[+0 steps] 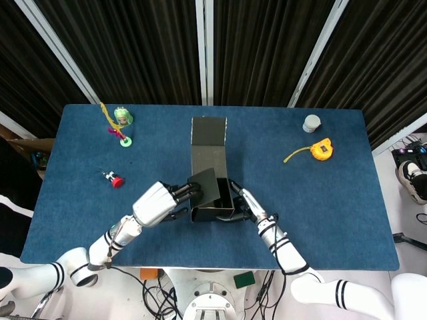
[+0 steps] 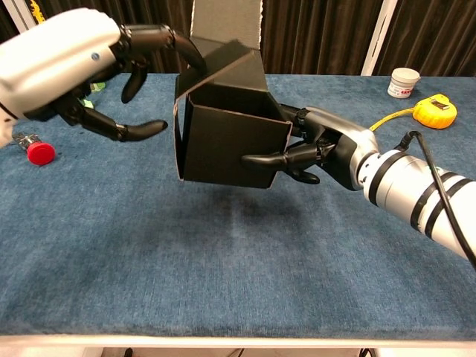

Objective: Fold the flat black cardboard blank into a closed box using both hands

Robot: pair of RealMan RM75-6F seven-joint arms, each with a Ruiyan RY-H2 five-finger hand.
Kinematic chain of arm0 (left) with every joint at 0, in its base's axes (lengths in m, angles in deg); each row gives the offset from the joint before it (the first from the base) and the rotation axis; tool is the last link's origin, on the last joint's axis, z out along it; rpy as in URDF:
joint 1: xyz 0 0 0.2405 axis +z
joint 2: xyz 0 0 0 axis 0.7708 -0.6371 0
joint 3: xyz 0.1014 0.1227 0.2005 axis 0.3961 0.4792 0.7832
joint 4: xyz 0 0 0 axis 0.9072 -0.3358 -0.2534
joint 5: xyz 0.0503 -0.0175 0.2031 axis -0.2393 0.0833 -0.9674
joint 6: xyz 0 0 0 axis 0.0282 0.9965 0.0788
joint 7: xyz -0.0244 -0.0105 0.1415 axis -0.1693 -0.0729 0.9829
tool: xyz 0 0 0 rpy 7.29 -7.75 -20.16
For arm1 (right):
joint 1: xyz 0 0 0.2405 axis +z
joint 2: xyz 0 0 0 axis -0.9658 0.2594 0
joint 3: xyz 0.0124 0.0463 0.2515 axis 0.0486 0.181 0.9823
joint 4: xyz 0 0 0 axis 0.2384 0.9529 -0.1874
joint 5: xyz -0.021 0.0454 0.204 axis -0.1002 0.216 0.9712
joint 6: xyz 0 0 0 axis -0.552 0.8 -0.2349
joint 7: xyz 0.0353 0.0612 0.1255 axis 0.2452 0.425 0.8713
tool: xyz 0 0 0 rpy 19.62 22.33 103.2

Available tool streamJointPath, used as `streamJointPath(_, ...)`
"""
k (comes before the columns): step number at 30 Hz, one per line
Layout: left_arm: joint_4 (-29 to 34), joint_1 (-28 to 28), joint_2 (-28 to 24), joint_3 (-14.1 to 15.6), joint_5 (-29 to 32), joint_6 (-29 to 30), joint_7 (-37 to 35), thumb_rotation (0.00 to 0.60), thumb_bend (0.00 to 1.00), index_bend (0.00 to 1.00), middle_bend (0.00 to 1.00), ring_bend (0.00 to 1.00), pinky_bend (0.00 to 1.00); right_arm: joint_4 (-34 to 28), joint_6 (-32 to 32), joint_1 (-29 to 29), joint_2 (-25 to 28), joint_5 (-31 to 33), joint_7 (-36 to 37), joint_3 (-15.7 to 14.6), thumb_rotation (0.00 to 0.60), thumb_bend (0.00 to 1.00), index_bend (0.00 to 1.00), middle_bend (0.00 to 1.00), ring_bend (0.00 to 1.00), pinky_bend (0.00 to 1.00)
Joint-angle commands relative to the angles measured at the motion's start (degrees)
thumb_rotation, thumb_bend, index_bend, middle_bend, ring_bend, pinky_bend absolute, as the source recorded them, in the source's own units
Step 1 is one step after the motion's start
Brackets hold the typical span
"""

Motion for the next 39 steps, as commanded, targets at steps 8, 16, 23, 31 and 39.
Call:
streamJointPath(8, -7.3, -2.8, 3.3, 2.1, -1.4, -1.8, 0.5, 0.600, 0.26, 0.27, 0.27, 0.67, 0.99, 4.0, 0.8, 1.6, -1.9, -0.2, -4.1, -1.6, 0.600, 0.47, 0.37, 0.44, 0.80, 1.00)
streamJointPath(16, -12.1, -3.8, 6.1, 4.2, -1.3, -2.9, -1.4, 0.600, 0.26, 0.27, 0.27, 0.66, 0.99, 9.1, 1.5, 2.2, -3.5, -1.9, -4.1, -2.9, 0.600, 0.48, 0.37, 0.44, 0.80, 1.00)
streamJointPath(23, -16.0, -4.8, 7.7, 6.0, -2.0, -3.8, -0.9, 0.600, 0.26, 0.27, 0.27, 0.66, 0.99, 14.1, 3.2, 2.9, -4.6, -6.0, -2.8, -5.0, 0.600, 0.48, 0.36, 0.42, 0.80, 1.00)
streamJointPath(31, -15.9, -5.0, 8.1, 7.7, -1.4, -5.1, -0.8, 0.600, 0.25, 0.28, 0.27, 0.66, 0.99, 18.6, 5.2, 3.3, -5.5, -9.5, -0.3, -7.2, 0.600, 0.36, 0.32, 0.39, 0.79, 1.00)
streamJointPath(39, -14.6, -5.6, 7.8, 7.8, -0.1, -6.9, 0.6, 0.600, 0.24, 0.29, 0.28, 0.66, 0.99, 21.2, 7.1, 3.0, -5.7, -11.4, 1.3, -8.9, 0.600, 0.30, 0.30, 0.37, 0.78, 1.00)
